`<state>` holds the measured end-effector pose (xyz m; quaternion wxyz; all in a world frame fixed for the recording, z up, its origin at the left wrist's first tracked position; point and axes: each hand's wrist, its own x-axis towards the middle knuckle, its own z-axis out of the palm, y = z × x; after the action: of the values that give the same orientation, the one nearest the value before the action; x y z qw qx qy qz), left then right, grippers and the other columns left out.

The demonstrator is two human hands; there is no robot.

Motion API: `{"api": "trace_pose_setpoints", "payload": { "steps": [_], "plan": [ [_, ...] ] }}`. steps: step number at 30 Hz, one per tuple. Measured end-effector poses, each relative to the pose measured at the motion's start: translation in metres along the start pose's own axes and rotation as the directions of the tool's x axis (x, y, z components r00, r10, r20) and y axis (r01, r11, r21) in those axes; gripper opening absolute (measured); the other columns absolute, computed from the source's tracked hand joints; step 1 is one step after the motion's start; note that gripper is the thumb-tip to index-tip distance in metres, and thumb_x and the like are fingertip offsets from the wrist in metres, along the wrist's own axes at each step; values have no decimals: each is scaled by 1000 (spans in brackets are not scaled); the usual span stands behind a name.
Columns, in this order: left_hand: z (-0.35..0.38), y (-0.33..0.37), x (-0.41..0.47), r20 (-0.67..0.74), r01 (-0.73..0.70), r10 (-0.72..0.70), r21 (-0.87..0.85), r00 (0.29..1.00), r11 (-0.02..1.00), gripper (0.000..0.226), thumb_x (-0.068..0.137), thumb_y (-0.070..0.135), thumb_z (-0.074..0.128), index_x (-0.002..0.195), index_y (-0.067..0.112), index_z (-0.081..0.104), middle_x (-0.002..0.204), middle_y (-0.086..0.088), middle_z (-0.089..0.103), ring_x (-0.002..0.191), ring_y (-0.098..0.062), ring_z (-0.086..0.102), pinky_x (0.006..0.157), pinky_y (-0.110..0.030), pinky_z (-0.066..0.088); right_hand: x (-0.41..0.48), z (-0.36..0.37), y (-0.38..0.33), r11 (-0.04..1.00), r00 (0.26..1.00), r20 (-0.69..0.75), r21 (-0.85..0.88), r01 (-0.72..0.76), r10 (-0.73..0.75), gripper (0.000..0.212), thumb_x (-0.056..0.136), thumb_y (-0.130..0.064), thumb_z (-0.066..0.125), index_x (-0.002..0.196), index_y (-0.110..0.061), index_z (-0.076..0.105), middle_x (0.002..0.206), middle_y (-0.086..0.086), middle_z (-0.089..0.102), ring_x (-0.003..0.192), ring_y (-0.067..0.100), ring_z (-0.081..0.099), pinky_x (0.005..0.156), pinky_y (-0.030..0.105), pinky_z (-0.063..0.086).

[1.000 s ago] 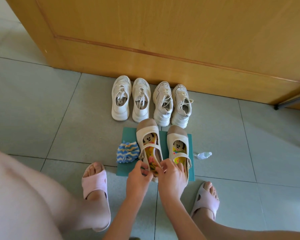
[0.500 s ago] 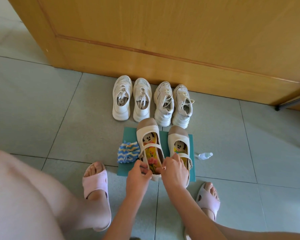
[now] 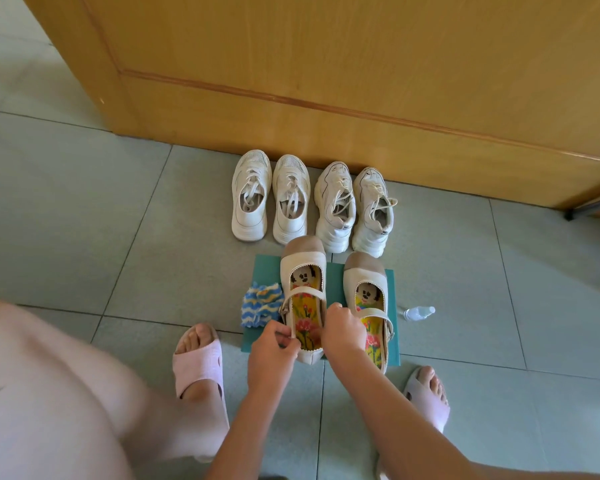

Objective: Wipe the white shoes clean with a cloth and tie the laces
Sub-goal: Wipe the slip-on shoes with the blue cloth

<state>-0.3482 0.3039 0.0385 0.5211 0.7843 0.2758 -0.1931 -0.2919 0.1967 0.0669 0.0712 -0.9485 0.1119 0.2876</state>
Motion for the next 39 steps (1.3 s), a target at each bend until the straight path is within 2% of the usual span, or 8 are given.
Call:
{"api": "trace_pose_setpoints", "payload": {
  "steps": [6, 10, 18, 23, 28, 31, 36, 39],
  "plan": [
    [0, 0, 0, 5, 4, -4, -17, 1000, 1000, 10, 84, 19, 63, 85, 23, 53, 81, 2, 67, 76, -14, 65, 74, -42, 57, 5, 0, 0, 998, 999, 46, 59, -2, -1, 22, 92, -11, 54, 113, -5, 48, 108, 10, 62, 98, 26, 64, 74, 30, 51],
    [1, 0, -1, -9, 5, -5, -27, 1000, 1000, 10, 85, 21, 63, 85, 23, 53, 80, 1, 66, 74, -14, 65, 72, -41, 57, 5, 6, -2, 987, 989, 144, 156, -41, 18, 40, 83, -21, 68, 112, -8, 43, 104, 10, 62, 93, 28, 67, 75, 37, 58],
    [2, 2, -2, -8, 25, -26, -53, 1000, 998, 11, 86, 18, 64, 87, 21, 53, 83, 1, 65, 78, -14, 65, 75, -40, 58, 5, 8, -1, 993, 994, 107, 110, -29, 17, 38, 91, -11, 57, 124, -4, 39, 115, 13, 60, 104, 30, 62, 80, 34, 54],
    [1, 2, -1, -8, 23, -24, -73, 1000, 997, 13, 84, 15, 64, 84, 23, 53, 82, 1, 65, 77, -15, 65, 75, -41, 57, 7, 7, 1, 975, 995, 95, 214, -56, 36, 54, 80, -50, 66, 108, -9, 46, 100, 7, 63, 92, 27, 65, 65, 32, 52],
    [2, 3, -1, -13, 24, -25, -64, 1000, 998, 12, 85, 16, 64, 86, 22, 53, 82, 2, 64, 77, -14, 64, 75, -41, 57, 5, 16, -1, 989, 1000, 23, 147, -20, 17, 33, 91, -28, 58, 113, -8, 43, 110, 10, 63, 101, 27, 62, 78, 33, 51],
    [1, 4, -1, -16, 12, -13, -40, 1000, 999, 11, 85, 18, 64, 88, 20, 54, 82, 2, 64, 76, -12, 64, 74, -39, 57, 3, 10, -3, 986, 999, 37, 166, -8, 2, 36, 90, -34, 59, 111, -8, 45, 107, 8, 63, 98, 26, 63, 73, 32, 51],
    [2, 13, -8, -160, -178, 192, 97, 968, 979, 13, 86, 27, 64, 93, 23, 53, 86, 8, 60, 76, -4, 58, 60, -16, 45, -11, -21, 35, 925, 983, -147, 377, -51, 114, 34, 90, -50, 50, 105, -20, 53, 91, -1, 66, 75, 17, 63, 65, 30, 52],
    [16, 31, -19, -48, -261, 269, 127, 962, 957, 9, 90, 31, 58, 93, 24, 55, 86, 11, 62, 75, -1, 60, 62, -17, 52, -16, -33, 77, 826, 961, -128, 547, -136, 243, 25, 91, -39, 51, 105, -20, 60, 92, -1, 67, 74, 18, 64, 61, 28, 51]
  ]
}}
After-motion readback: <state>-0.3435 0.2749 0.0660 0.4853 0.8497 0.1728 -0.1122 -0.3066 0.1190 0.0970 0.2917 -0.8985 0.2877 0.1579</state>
